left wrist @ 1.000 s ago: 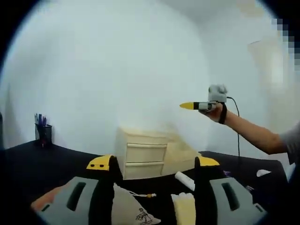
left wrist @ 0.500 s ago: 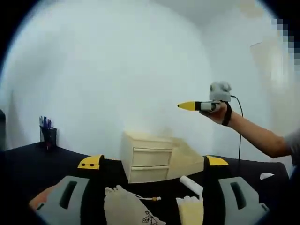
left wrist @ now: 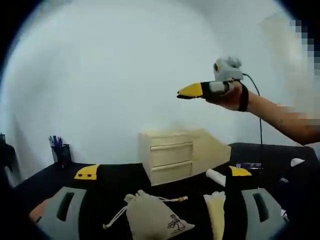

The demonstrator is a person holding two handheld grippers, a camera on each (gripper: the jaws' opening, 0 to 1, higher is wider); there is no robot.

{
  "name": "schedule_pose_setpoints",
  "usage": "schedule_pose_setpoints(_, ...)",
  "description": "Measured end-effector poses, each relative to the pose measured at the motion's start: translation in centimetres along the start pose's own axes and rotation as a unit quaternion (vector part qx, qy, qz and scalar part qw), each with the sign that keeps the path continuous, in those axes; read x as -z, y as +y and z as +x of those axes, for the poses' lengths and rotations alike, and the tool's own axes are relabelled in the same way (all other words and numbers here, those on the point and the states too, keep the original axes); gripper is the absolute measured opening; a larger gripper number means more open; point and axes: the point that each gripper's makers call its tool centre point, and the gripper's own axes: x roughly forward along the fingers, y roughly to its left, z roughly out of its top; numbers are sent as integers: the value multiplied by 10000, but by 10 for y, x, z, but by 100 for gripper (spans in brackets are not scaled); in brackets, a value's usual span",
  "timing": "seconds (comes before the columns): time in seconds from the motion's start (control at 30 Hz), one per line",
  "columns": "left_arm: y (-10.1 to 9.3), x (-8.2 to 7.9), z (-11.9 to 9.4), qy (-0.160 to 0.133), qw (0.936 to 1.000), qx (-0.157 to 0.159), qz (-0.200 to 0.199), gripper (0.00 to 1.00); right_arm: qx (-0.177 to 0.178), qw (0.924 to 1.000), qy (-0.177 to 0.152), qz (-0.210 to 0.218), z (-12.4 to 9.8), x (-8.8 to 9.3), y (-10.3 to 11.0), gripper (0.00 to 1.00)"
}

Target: Open the drawer, pick up the cosmetic bottles from the table one by one, place them into the drawer, release the gripper, close the drawer, and move the gripper away

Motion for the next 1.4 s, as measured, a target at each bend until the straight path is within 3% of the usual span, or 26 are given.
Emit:
schedule_pose_setpoints(0.13, 3, 10, 1, 210, 9996, -54, -155, 96, -275, 9994, 109, 205, 19, 10, 17, 45)
schedule_pose_setpoints(0.23, 3, 20, 2, 405, 9991, -103, -37, 96, -448, 9980, 385, 225, 33, 25, 31, 38)
schedule_pose_setpoints(0.43, 1, 28, 3, 582, 9983, -75, 15, 96, -696, 9924, 812, 606, 54, 54, 50, 36)
schedule_pose_setpoints(0.6, 4, 32, 1, 652, 9978, -153, -6, 95, -831, 9797, 1324, 1254, 66, 83, 67, 36)
schedule_pose_setpoints(0.83, 4, 37, 2, 717, 9973, -99, -100, 93, -822, 9617, 2067, 1602, 78, 122, 77, 36)
schedule_pose_setpoints(0.97, 3, 45, 3, 888, 9960, -129, 52, 93, -920, 9577, 2215, 1593, 81, 137, 85, 36)
schedule_pose_setpoints(1.07, 3, 48, 4, 970, 9951, -129, 120, 94, -861, 9548, 2255, 1732, 88, 143, 78, 35)
schedule_pose_setpoints(1.33, 4, 49, 4, 976, 9951, -120, 80, 93, -821, 9359, 2288, 2550, 97, 161, 90, 33)
schedule_pose_setpoints(1.4, 2, 49, 3, 967, 9952, -96, 87, 93, -771, 9350, 2285, 2601, 98, 165, 90, 33)
